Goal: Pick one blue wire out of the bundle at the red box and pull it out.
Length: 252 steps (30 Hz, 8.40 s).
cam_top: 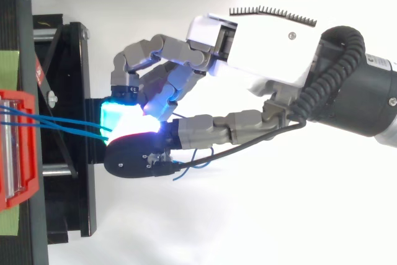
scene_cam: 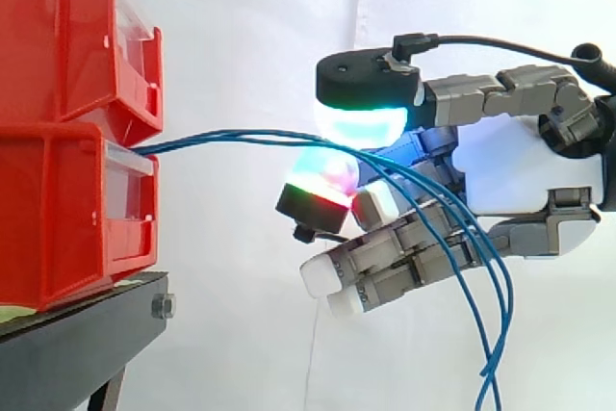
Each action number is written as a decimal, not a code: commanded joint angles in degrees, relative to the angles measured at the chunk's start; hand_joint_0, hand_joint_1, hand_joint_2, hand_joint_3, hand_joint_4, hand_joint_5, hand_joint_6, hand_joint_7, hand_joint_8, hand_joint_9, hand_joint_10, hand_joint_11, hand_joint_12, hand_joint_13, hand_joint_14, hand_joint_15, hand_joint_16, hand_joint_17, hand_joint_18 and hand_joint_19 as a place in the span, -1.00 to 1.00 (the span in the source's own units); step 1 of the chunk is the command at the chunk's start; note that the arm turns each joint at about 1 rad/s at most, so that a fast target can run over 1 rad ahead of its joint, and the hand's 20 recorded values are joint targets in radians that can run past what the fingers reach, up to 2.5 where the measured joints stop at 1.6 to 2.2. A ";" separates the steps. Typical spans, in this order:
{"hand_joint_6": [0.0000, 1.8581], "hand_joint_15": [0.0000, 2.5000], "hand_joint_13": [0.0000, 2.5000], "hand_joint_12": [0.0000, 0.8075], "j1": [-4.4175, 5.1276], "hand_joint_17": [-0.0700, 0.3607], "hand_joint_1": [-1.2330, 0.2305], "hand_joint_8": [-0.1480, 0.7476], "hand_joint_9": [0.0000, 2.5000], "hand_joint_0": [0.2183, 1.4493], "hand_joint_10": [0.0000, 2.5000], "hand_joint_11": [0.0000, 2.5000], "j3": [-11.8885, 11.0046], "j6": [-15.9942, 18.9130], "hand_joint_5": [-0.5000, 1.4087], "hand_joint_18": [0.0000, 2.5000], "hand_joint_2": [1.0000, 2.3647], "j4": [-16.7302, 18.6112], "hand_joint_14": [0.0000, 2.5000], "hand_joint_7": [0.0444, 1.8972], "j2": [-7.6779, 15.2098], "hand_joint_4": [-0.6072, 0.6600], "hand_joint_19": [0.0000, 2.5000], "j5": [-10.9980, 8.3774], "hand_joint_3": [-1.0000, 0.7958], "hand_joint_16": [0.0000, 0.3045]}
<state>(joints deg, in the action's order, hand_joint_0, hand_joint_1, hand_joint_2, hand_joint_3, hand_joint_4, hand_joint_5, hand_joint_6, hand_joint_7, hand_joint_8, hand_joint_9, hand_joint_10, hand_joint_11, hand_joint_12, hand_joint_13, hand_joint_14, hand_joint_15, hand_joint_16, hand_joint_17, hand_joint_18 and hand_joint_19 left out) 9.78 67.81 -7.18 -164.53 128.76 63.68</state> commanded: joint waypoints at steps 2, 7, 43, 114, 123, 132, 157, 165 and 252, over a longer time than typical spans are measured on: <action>-0.27 -0.74 -0.46 0.06 -0.02 0.06 -0.38 0.04 -0.14 -0.35 -0.98 -0.37 0.04 -0.03 -0.58 -0.56 -0.99 0.00 -0.99 0.24 0.00 0.49 -0.66 0.04 0.19 -0.54; -0.31 -0.74 -0.46 0.06 0.07 0.06 -0.35 0.03 -0.13 -0.37 -0.98 -0.37 0.04 0.24 -0.57 -0.56 -0.99 0.00 -0.99 0.30 0.00 0.51 -0.65 -0.13 0.17 -0.54; -0.12 -0.73 -0.49 0.01 0.42 0.00 -0.38 0.02 -0.19 -0.39 -0.98 -0.31 0.13 7.80 -0.65 -0.60 -0.97 -1.41 -0.99 0.05 0.09 0.34 -0.65 0.22 0.07 -0.58; -0.31 -0.74 -0.51 -0.06 0.42 -0.06 -0.43 -0.06 -0.19 -0.40 -0.98 -0.33 0.22 7.89 -0.58 -0.62 -1.00 -2.29 -0.99 0.38 0.09 0.45 -0.66 0.57 -0.44 -0.61; -0.18 -0.73 -0.51 -0.04 0.51 -0.06 -0.38 -0.02 -0.18 -0.42 -0.98 -0.32 0.22 7.89 -0.60 -0.62 -0.97 -2.20 -0.99 0.32 0.00 0.33 -0.66 0.57 -0.13 -0.61; -0.12 -0.73 -0.53 -0.04 0.51 -0.05 -0.52 -0.03 -0.25 -0.35 -0.98 -0.30 0.22 7.89 -0.66 -0.63 -0.97 -2.11 -0.99 0.16 0.09 0.38 -0.67 0.57 -0.16 -0.61; -0.27 -0.73 -0.52 -0.03 0.51 -0.04 -0.24 -0.03 -0.19 -0.44 -0.98 -0.34 0.22 7.89 -0.59 -0.64 -0.98 -2.20 -0.99 0.31 0.09 0.36 -0.63 0.57 -0.24 -0.60; -0.16 -0.72 -0.52 -0.03 0.51 -0.05 -0.37 -0.02 -0.21 -0.40 -0.98 -0.31 0.22 7.80 -0.63 -0.63 -0.97 -2.20 -0.99 0.21 0.09 0.36 -0.65 0.57 -0.09 -0.61; -0.34 -0.77 -0.59 -0.04 0.24 -0.04 -0.47 -0.06 -0.28 -0.33 -0.98 -0.40 0.31 7.89 -0.60 -0.68 -0.97 -2.29 -0.99 0.40 0.09 0.49 -0.69 0.57 -0.05 -0.60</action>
<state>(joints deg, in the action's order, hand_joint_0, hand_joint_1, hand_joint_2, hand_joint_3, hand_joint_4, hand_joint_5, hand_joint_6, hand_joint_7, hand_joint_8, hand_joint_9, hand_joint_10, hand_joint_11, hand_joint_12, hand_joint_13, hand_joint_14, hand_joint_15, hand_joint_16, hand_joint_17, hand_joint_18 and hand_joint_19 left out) 10.04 68.11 0.70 -166.82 128.82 64.37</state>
